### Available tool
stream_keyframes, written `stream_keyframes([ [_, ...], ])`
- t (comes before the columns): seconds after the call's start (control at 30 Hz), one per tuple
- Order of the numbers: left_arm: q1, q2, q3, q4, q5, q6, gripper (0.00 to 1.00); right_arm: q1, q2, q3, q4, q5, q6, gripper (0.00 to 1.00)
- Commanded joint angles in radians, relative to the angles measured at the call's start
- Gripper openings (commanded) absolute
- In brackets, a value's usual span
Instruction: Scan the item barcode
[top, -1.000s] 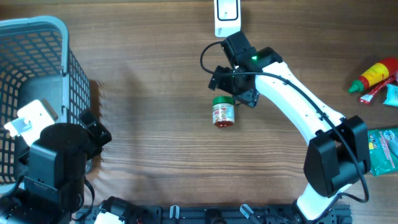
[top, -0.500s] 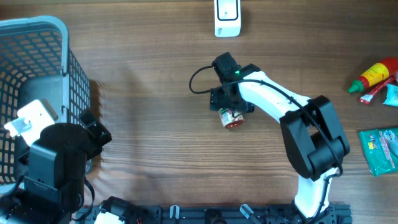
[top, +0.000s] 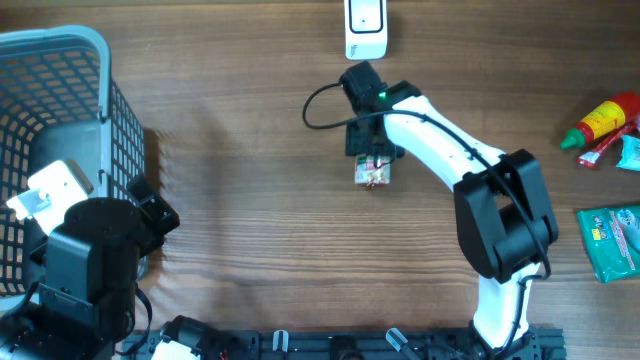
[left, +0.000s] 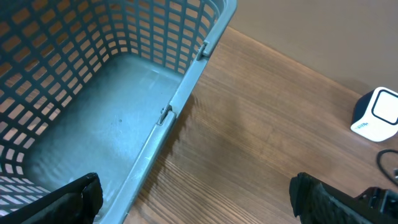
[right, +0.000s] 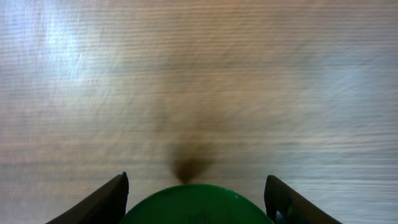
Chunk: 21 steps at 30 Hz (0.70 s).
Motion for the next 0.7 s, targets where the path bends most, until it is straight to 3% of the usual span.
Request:
stream_keyframes([
  [0.0, 0.003, 0.001, 0.008, 0.002, 0.001, -0.014, 1.00, -0.027, -0.114, 0.039, -0.016, 0.261, 0.051, 0.54],
  [0.1, 0.003, 0.001, 0.008, 0.002, 0.001, -0.013, 1.00, -0.027, -0.165, 0.038, -0.009, 0.556, 0.220, 0.54],
  [0.27, 0.003, 0.001, 0.008, 0.002, 0.001, -0.014, 1.00, -0.026, -0.168, -0.008, 0.006, 0.783, 0.633, 0.47],
  [0.33, 0.003, 0.001, 0.008, 0.002, 0.001, -0.013, 1.00, -0.023, -0.167, -0.069, 0.084, 0.861, 0.697, 0.48],
  [0.4, 0.003, 0.001, 0.008, 0.002, 0.001, -0.013, 1.00, -0.018, -0.166, -0.137, 0.220, 0.937, 0.649, 0.48],
  [0.53, 0.003, 0.001, 0.008, 0.002, 0.001, -0.013, 1.00, -0.010, -0.142, -0.251, 0.582, 1.119, 0.388, 0.49],
  [0.67, 0.003, 0.001, 0.008, 0.002, 0.001, -0.013, 1.00, -0.010, -0.119, -0.306, 0.824, 1.070, 0.215, 0.48],
])
